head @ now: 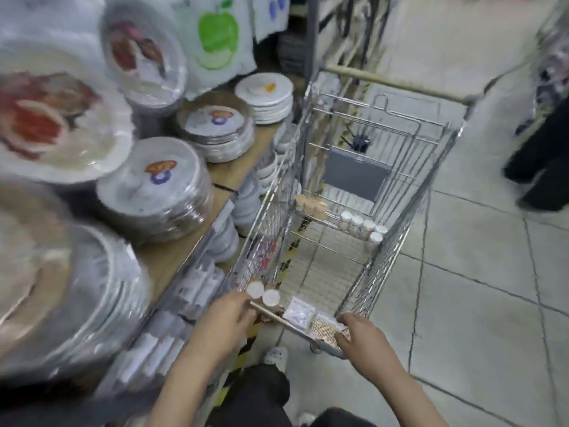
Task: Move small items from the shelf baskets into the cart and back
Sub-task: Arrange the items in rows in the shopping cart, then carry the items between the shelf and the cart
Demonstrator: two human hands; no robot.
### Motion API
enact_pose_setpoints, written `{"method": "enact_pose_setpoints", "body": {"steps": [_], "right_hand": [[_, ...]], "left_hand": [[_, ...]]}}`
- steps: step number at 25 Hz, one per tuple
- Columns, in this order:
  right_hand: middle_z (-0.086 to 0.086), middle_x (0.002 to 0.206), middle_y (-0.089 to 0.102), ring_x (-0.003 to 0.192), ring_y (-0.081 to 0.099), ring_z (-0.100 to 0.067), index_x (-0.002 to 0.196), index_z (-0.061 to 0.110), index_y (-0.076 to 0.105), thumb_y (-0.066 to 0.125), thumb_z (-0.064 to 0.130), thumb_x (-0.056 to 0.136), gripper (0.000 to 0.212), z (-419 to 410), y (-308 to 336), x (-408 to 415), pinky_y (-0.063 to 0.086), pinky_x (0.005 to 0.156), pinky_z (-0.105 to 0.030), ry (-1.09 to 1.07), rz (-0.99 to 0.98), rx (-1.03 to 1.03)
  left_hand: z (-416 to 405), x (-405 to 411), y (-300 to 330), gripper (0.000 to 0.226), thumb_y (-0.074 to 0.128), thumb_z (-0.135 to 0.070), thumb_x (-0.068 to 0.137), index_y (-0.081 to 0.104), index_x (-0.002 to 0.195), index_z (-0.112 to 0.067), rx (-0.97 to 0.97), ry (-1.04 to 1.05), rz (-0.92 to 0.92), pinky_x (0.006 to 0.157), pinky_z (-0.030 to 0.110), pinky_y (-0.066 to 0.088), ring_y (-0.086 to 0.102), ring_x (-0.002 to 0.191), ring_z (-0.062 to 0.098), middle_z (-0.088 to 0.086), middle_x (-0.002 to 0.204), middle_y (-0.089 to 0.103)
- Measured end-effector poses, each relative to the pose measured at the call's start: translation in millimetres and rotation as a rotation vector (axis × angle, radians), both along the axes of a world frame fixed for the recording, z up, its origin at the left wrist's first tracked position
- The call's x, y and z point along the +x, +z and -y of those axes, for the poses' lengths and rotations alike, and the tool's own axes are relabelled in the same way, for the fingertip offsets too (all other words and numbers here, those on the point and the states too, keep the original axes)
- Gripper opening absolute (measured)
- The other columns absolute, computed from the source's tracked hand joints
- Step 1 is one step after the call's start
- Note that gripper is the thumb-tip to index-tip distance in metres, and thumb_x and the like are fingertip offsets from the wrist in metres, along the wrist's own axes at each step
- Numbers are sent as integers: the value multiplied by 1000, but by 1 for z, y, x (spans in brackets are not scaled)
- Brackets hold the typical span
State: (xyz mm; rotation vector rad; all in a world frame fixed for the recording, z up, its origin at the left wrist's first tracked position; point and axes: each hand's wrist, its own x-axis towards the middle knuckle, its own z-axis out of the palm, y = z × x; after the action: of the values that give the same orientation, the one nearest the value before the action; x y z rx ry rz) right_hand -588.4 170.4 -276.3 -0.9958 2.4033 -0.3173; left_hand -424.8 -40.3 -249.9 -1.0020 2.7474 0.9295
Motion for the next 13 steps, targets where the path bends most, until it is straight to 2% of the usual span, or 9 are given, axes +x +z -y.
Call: {"method": "enact_pose_setpoints", "body": {"steps": [2,4,8,13], "right_hand": [[-2,125,56,116,52,-20,128,20,51,48,33,96,35,-5,13,12,41,92,-29,90,23,-27],[-3,121,59,112,55,-21,124,20,54,49,31,95,32,-3,20,28,44,91,-32,224,33,-56],[1,112,63,99,59,-18,120,21,57,50,28,93,28,14,49,80,48,80,-30,489,121,-120],[6,122,58,110,55,-12,128,24,52,49,33,96,33,40,94,150,45,86,-24,798,139,-256]], "left_hand": [[-27,45,16,27,53,-29,94,59,121,-28,68,210,-34,90,34,49,61,104,12,-6,113,64],[-55,90,29,28,54,-27,94,60,121,-24,51,371,-55,92,30,46,59,108,13,-5,116,63],[-120,187,59,26,54,-31,94,59,119,-29,9,665,-53,82,20,43,57,102,5,-11,116,62],[-172,278,89,24,55,-23,94,59,118,-27,-53,971,-80,68,5,34,52,94,2,-11,112,62]]}}
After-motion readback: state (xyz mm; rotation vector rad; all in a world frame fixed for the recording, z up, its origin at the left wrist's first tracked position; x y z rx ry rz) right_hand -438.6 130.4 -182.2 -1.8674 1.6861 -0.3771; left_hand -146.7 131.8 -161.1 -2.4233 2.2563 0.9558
